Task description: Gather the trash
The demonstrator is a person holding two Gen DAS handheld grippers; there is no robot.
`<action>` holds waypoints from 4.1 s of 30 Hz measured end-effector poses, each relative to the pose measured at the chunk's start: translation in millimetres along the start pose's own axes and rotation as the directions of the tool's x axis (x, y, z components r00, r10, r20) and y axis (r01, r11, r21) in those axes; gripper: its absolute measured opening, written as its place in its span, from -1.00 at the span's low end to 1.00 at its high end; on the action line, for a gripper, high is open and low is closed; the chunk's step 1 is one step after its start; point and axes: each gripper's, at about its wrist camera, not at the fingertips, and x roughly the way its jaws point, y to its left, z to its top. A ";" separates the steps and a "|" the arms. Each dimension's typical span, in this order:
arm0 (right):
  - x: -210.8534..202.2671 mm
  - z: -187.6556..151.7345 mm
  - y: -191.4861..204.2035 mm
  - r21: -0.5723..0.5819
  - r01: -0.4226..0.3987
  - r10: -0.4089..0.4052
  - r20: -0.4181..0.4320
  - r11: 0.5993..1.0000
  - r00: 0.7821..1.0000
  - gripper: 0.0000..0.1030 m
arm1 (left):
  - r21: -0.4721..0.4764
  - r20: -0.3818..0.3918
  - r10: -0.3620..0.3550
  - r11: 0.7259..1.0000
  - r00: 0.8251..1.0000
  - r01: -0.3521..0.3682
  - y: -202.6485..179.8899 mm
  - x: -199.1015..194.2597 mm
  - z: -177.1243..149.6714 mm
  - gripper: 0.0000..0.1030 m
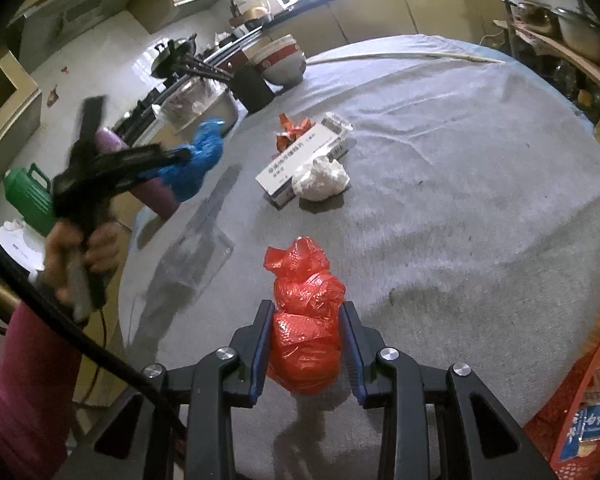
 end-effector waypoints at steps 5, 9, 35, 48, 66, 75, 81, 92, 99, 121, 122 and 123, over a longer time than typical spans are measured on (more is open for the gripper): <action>-17.5 1.7 0.9 0.011 -0.009 0.009 0.056 1.000 0.998 -0.32 | 0.048 0.066 -0.029 0.999 0.997 0.026 -18.6 -67.0 -30.5 -0.17; -37.2 0.6 2.6 0.011 -0.026 0.025 0.103 1.000 0.994 -0.32 | 0.072 0.088 -0.060 0.996 0.994 0.053 -36.7 -101.8 -59.6 -0.17; -94.1 -30.1 -11.0 0.034 -0.062 0.054 0.183 0.998 0.982 -0.33 | 0.107 0.143 0.133 0.983 0.981 -0.149 -112.4 -151.0 -142.9 -0.16; -66.5 -54.8 -51.8 0.052 0.019 -0.023 0.082 0.998 0.996 -0.26 | 0.067 0.022 0.116 0.991 0.993 -0.117 -102.0 -110.0 -169.7 -0.16; -87.1 -108.1 -15.1 -0.036 -0.200 0.197 -0.064 0.979 0.978 0.24 | 0.014 0.067 0.131 0.991 0.989 -0.133 -70.0 -143.4 -193.5 -0.16; -39.2 -146.5 9.9 -0.100 -0.202 0.164 -0.298 0.974 0.940 0.00 | 0.004 0.051 0.124 0.992 0.991 -0.124 -72.4 -142.1 -203.9 -0.15; -12.5 -149.6 7.3 -0.110 -0.176 0.121 -0.383 0.978 0.916 -0.07 | -0.019 0.056 0.114 0.993 0.992 -0.114 -69.6 -145.2 -207.6 -0.15; 25.7 -146.0 18.3 -0.179 -0.097 0.005 -0.454 0.979 0.891 -0.07 | -0.019 0.070 0.094 0.996 0.993 -0.093 -67.1 -152.1 -207.4 -0.14; 33.6 -145.2 35.8 -0.290 -0.026 -0.107 -0.433 0.957 0.895 -0.29 | -0.028 0.061 0.089 0.996 0.994 -0.087 -63.7 -149.5 -208.1 -0.14; -85.1 -86.3 -9.2 0.001 -0.267 0.259 -0.237 0.964 0.936 -0.66 | 0.011 0.085 0.074 0.997 0.994 -0.075 -76.9 -152.5 -187.6 -0.14; -90.9 -78.8 -12.8 0.002 -0.262 0.258 -0.195 0.965 0.946 -0.66 | 0.020 0.097 0.079 0.997 0.992 -0.081 -79.4 -152.6 -184.4 -0.14; -89.9 -75.7 -12.4 -0.001 -0.249 0.245 -0.172 0.968 0.954 -0.66 | 0.024 0.102 0.081 0.996 0.992 -0.083 -80.2 -151.4 -181.8 -0.14</action>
